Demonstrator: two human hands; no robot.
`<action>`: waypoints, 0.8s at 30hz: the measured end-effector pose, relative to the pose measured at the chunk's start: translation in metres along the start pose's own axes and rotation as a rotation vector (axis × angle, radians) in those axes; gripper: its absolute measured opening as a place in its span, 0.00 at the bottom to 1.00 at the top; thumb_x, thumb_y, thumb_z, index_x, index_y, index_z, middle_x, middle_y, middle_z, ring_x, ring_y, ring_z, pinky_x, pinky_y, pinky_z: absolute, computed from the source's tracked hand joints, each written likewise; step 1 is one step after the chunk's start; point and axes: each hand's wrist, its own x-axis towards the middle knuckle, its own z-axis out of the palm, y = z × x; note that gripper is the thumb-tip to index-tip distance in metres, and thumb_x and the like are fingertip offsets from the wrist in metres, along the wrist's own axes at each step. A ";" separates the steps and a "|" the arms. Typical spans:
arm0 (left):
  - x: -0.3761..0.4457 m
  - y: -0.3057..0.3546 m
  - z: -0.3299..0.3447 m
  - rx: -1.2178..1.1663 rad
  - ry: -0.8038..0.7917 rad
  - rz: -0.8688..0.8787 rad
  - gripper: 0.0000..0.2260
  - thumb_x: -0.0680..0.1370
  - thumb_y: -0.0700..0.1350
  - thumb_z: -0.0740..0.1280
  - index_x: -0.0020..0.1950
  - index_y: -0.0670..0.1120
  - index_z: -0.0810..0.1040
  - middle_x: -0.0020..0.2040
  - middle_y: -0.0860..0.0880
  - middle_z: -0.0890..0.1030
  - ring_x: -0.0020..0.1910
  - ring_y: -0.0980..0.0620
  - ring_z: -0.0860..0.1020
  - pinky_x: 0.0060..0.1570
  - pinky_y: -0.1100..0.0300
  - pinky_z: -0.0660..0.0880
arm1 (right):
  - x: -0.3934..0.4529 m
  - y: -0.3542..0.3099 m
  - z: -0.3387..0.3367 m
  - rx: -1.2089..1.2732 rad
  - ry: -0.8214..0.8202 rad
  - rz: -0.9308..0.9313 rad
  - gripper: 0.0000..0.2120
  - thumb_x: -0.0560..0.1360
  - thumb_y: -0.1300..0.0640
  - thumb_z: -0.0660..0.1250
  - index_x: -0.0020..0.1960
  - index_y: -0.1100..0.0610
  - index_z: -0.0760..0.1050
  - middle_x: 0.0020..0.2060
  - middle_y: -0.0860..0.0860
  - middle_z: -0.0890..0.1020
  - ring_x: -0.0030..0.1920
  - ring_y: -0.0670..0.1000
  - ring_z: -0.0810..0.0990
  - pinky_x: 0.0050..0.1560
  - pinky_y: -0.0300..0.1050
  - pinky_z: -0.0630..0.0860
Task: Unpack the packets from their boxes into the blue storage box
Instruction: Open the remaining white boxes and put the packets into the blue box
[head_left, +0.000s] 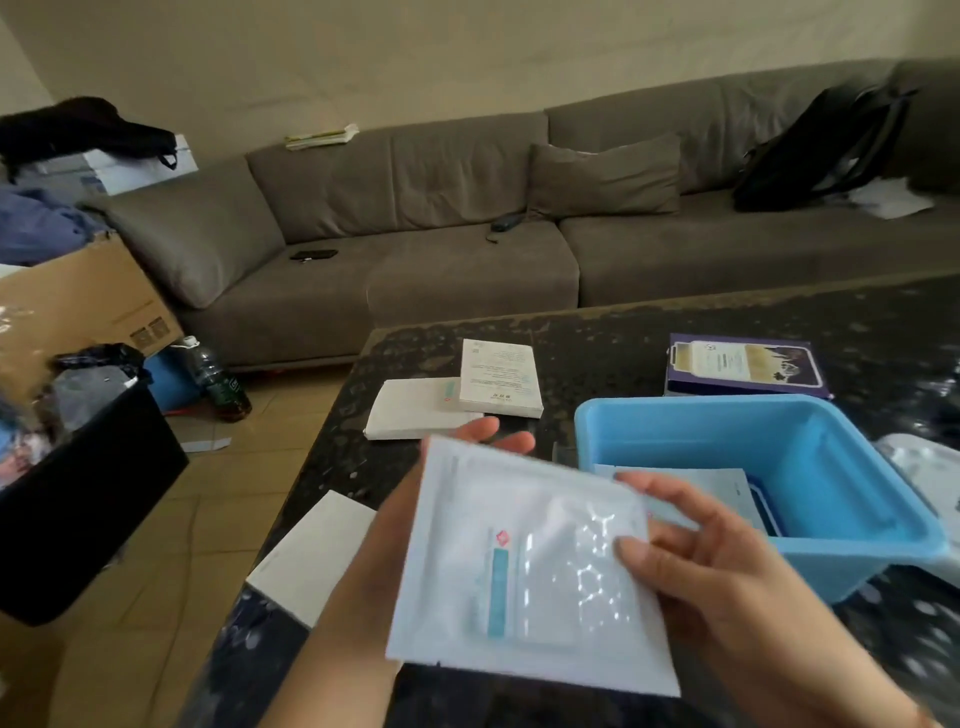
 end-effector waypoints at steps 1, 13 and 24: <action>-0.001 0.004 0.000 0.067 -0.041 -0.019 0.24 0.81 0.60 0.52 0.49 0.52 0.86 0.52 0.44 0.85 0.53 0.41 0.83 0.51 0.46 0.79 | 0.002 -0.012 -0.005 -0.109 0.059 -0.062 0.28 0.58 0.61 0.82 0.56 0.52 0.79 0.45 0.63 0.85 0.42 0.61 0.85 0.37 0.55 0.83; 0.082 0.011 0.091 1.215 -0.027 0.428 0.04 0.77 0.46 0.72 0.50 0.55 0.82 0.49 0.59 0.81 0.49 0.58 0.79 0.47 0.67 0.75 | 0.064 -0.074 -0.107 -0.919 0.412 -0.113 0.23 0.73 0.60 0.73 0.64 0.47 0.72 0.40 0.52 0.83 0.39 0.53 0.84 0.37 0.48 0.83; 0.105 -0.028 0.113 2.101 -0.119 0.541 0.05 0.79 0.44 0.67 0.50 0.54 0.79 0.46 0.53 0.80 0.51 0.48 0.73 0.55 0.51 0.63 | 0.087 -0.054 -0.129 -1.379 0.219 0.197 0.20 0.75 0.56 0.71 0.65 0.48 0.70 0.42 0.47 0.77 0.38 0.48 0.81 0.37 0.42 0.83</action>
